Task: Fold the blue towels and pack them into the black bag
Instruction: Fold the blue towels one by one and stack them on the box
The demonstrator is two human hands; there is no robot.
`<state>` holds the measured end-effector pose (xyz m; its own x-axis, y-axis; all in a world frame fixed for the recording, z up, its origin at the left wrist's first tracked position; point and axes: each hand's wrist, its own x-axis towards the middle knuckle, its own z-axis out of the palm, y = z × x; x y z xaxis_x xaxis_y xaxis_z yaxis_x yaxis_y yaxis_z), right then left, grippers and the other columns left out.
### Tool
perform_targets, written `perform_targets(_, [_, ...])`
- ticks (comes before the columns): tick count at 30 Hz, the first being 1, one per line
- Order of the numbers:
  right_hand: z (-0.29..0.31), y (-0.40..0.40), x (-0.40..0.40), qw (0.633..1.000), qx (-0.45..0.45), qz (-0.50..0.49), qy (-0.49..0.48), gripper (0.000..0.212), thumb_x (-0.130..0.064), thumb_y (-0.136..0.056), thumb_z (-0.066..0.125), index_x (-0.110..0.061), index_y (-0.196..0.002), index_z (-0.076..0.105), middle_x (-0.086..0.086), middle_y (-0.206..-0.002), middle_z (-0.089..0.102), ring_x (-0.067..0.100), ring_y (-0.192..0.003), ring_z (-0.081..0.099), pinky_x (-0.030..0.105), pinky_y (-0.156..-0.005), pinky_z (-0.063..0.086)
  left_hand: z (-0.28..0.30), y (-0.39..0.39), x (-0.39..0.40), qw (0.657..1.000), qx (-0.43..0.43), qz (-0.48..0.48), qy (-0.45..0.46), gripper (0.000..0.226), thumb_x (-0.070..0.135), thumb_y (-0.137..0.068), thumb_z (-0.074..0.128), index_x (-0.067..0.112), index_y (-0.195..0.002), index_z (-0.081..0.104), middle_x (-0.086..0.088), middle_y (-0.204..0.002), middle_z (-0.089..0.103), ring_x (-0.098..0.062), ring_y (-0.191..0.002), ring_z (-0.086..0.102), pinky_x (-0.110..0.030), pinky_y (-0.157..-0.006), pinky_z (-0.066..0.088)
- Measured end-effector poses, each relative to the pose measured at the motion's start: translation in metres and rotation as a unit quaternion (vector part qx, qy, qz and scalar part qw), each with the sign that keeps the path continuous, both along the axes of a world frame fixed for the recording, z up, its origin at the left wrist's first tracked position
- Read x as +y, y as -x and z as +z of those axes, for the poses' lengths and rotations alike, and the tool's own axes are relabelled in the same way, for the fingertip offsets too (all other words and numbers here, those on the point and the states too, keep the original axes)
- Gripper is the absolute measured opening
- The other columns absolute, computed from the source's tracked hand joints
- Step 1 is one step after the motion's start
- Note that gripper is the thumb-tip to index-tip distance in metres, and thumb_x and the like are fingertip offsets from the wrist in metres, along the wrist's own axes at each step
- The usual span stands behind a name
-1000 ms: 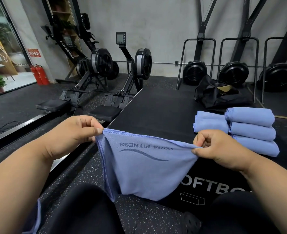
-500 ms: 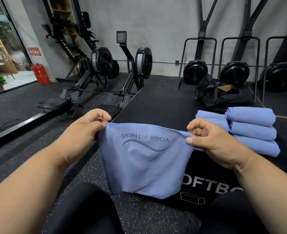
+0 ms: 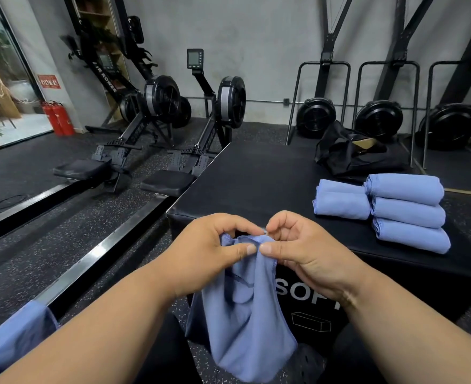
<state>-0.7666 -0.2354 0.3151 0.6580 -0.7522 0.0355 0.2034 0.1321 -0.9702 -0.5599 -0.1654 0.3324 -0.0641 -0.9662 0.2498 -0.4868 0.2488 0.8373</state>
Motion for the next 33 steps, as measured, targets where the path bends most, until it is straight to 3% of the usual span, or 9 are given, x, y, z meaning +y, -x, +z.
perform_targets(5, [-0.005,-0.002,0.002,0.999,0.001,-0.003,-0.035,0.031,-0.006,-0.074,0.089,-0.019,-0.093,0.068,0.013,-0.092,0.062,0.029,-0.089,0.057,0.033,-0.076,0.051,-0.005,-0.001,-0.002,0.999,0.035,0.001,-0.016,0.011,0.019,-0.094,0.080,0.028,-0.099,0.082,0.006,-0.104,0.080,-0.014,-0.105,0.074,-0.049,-0.101,0.056])
perform_targets(10, [-0.008,-0.003,0.003,0.998,-0.030,0.007,-0.058,0.040,-0.011,-0.071,0.095,-0.016,-0.097,0.066,0.024,-0.104,0.064,0.035,-0.100,0.060,0.043,-0.087,0.049,-0.010,0.005,-0.002,0.993,0.105,-0.031,-0.040,0.015,0.018,-0.094,0.079,0.019,-0.109,0.081,0.000,-0.110,0.080,-0.019,-0.111,0.074,-0.048,-0.106,0.054])
perform_targets(16, [-0.005,-0.001,0.007,0.993,-0.062,0.005,-0.102,0.028,0.000,-0.088,0.076,-0.010,-0.108,0.058,0.021,-0.104,0.073,0.025,-0.090,0.073,0.032,-0.077,0.059,-0.016,0.003,-0.006,0.993,0.114,-0.009,-0.041,0.008,0.026,-0.090,0.082,0.022,-0.098,0.082,-0.001,-0.100,0.080,-0.021,-0.100,0.075,-0.052,-0.099,0.057])
perform_targets(18, [-0.007,0.001,0.006,0.985,-0.091,0.004,-0.144,0.027,-0.007,-0.087,0.072,-0.011,-0.112,0.061,0.024,-0.111,0.071,0.028,-0.092,0.070,0.035,-0.081,0.061,-0.017,0.000,-0.009,0.992,0.121,0.009,-0.028,0.006,0.028,-0.088,0.082,0.023,-0.093,0.081,0.005,-0.090,0.079,-0.017,-0.087,0.074,-0.045,-0.088,0.059])
perform_targets(20, [-0.009,0.001,0.005,0.983,-0.097,0.000,-0.156,0.031,-0.007,-0.085,0.072,-0.012,-0.114,0.061,0.024,-0.114,0.069,0.029,-0.093,0.068,0.037,-0.086,0.059,-0.017,-0.001,-0.009,0.991,0.132,0.020,-0.020,0.006,0.020,-0.091,0.082,0.024,-0.087,0.080,0.014,-0.076,0.072,-0.005,-0.072,0.065,-0.028,-0.076,0.052])
perform_targets(23, [-0.012,-0.003,0.007,0.989,-0.069,0.001,-0.132,0.027,-0.003,-0.091,0.075,-0.014,-0.110,0.060,0.021,-0.118,0.071,0.028,-0.092,0.066,0.037,-0.087,0.055,-0.021,0.002,-0.008,0.991,0.129,0.024,-0.028,0.007,0.014,-0.091,0.080,0.020,-0.087,0.080,0.014,-0.073,0.070,-0.002,-0.070,0.063,-0.023,-0.074,0.049])
perform_targets(27, [-0.014,-0.003,0.006,0.990,-0.051,-0.011,-0.131,0.026,0.001,-0.092,0.069,-0.013,-0.111,0.056,0.021,-0.115,0.073,0.032,-0.100,0.064,0.038,-0.089,0.052,-0.021,0.006,-0.005,0.991,0.127,0.016,-0.035,0.004,0.018,-0.091,0.083,0.021,-0.089,0.081,0.004,-0.081,0.076,-0.010,-0.078,0.069,-0.034,-0.081,0.056])
perform_targets(30, [-0.014,0.000,0.001,0.991,-0.032,-0.021,-0.130,0.029,0.003,-0.089,0.072,-0.012,-0.108,0.056,0.017,-0.101,0.070,0.028,-0.091,0.068,0.035,-0.082,0.058,-0.019,-0.001,-0.003,0.993,0.110,-0.005,-0.046,0.012,0.033,-0.087,0.081,0.021,-0.089,0.080,-0.007,-0.089,0.078,-0.021,-0.086,0.072,-0.051,-0.090,0.059])
perform_targets(33, [-0.010,0.005,-0.004,0.994,-0.019,-0.032,-0.102,0.034,-0.004,-0.083,0.077,-0.013,-0.109,0.057,0.012,-0.095,0.068,0.030,-0.096,0.066,0.047,-0.096,0.055,-0.015,-0.006,0.000,0.997,0.064,-0.022,-0.042,0.017,0.042,-0.085,0.078,0.025,-0.084,0.077,-0.003,-0.086,0.077,-0.017,-0.083,0.070,-0.052,-0.089,0.057])
